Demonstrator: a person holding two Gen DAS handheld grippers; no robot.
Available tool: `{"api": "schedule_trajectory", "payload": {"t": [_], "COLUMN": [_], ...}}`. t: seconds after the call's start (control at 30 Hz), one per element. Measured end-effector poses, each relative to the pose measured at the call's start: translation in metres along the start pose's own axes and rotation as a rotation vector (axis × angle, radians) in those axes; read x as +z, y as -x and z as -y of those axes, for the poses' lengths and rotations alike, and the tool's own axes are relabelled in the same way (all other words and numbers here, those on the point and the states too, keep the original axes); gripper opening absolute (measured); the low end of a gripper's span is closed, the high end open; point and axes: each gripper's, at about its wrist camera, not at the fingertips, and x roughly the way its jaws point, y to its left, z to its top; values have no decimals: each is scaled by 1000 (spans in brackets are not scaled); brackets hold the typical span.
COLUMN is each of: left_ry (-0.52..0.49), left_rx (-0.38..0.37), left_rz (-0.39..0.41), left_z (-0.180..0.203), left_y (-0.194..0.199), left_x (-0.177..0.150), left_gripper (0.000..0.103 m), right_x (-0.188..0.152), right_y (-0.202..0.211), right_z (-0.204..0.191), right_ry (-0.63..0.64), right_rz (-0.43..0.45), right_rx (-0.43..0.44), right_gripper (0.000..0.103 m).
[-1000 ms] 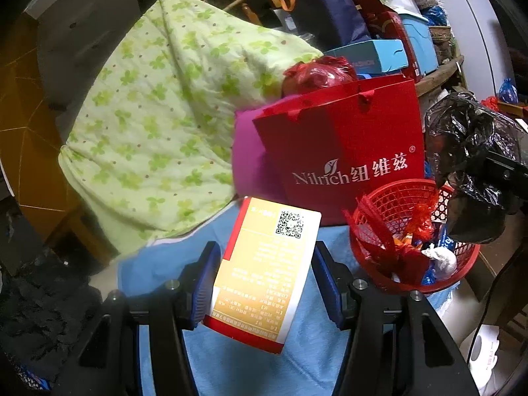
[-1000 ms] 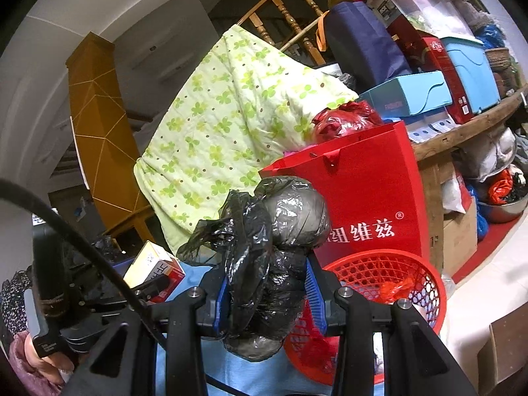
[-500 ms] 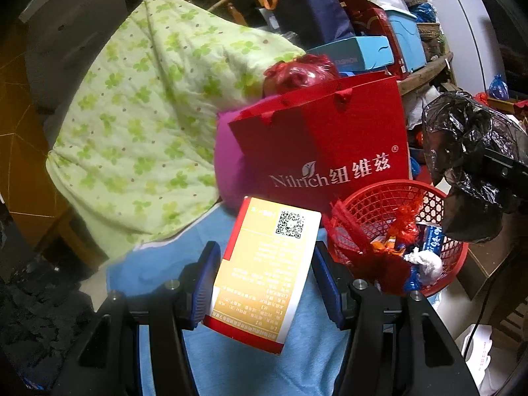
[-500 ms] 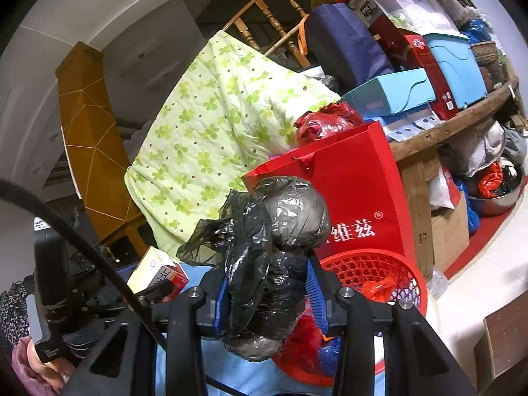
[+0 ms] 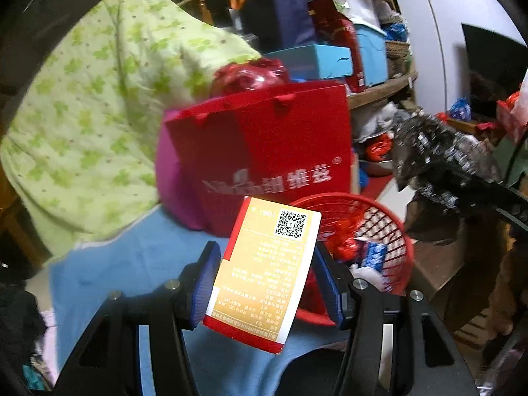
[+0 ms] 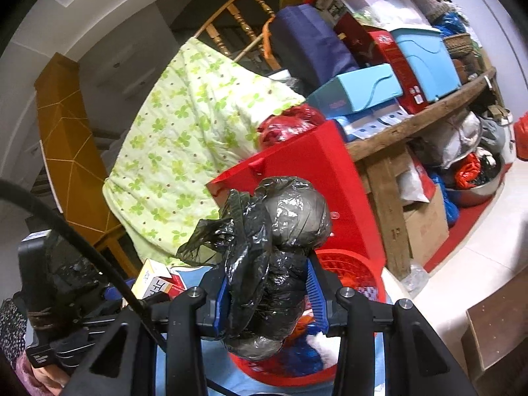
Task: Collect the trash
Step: 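Open both grippers to drop the box and black bag into the basket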
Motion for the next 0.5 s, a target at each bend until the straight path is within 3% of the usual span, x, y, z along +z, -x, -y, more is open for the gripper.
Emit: {"api": "schedule_trajectory", "payload": {"t": [0.4,0.5], "left_ry": [58,76], "left_rx": [-196,-196], "left_rz": [33,49], "left_z": [19,22], "left_y": [-32,-42], "left_x": [9,8], "left_gripper": [60,62], "right_x": [5,9], "right_y": [-49,-75], "right_z": [53,64], "right_ry": [-101,-125], "right_rz": [-95,-153], "right_rx": [-46,-39], "right_gripper": [44,44]}}
